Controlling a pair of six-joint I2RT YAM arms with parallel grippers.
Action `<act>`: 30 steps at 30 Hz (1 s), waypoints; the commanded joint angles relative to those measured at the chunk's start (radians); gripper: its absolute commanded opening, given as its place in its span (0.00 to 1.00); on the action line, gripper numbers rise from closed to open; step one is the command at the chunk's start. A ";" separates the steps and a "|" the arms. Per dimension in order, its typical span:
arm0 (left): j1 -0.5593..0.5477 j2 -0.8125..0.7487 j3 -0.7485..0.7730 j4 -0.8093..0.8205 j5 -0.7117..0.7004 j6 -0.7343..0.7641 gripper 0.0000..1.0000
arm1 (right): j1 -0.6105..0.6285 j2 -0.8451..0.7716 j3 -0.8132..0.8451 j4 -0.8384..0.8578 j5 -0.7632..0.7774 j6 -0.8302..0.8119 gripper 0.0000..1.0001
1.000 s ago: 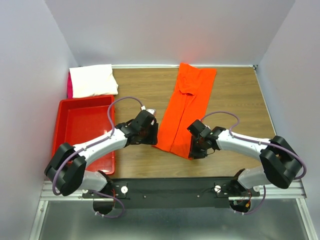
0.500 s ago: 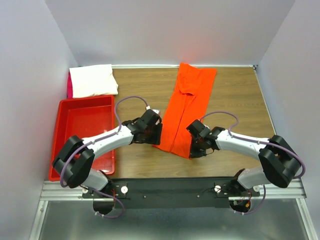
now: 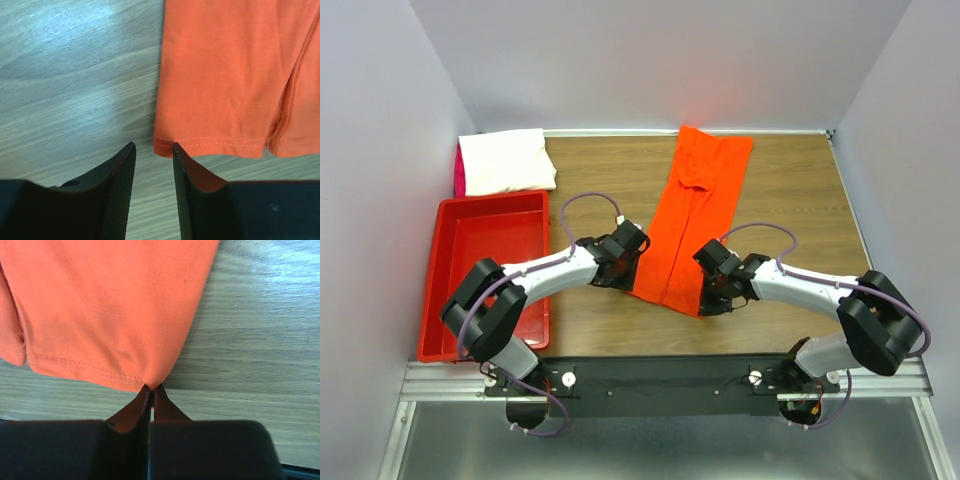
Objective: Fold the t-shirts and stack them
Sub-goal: Fold the tshirt
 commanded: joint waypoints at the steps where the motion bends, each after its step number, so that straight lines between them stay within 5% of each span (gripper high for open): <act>1: -0.009 0.016 0.028 -0.017 -0.036 0.008 0.43 | 0.006 0.016 -0.032 0.013 0.026 -0.005 0.08; 15: -0.029 0.077 -0.002 0.013 -0.015 0.005 0.45 | 0.006 0.004 -0.038 0.016 0.024 -0.002 0.07; 19: -0.029 0.091 -0.020 0.023 -0.007 -0.008 0.34 | 0.006 -0.006 -0.040 0.014 0.024 0.000 0.08; 26: -0.030 0.094 -0.055 0.045 0.002 -0.021 0.32 | 0.006 -0.020 -0.049 0.017 0.018 0.000 0.07; 30: -0.043 0.086 -0.066 0.043 0.019 -0.024 0.09 | 0.006 -0.010 -0.035 0.016 -0.002 -0.055 0.07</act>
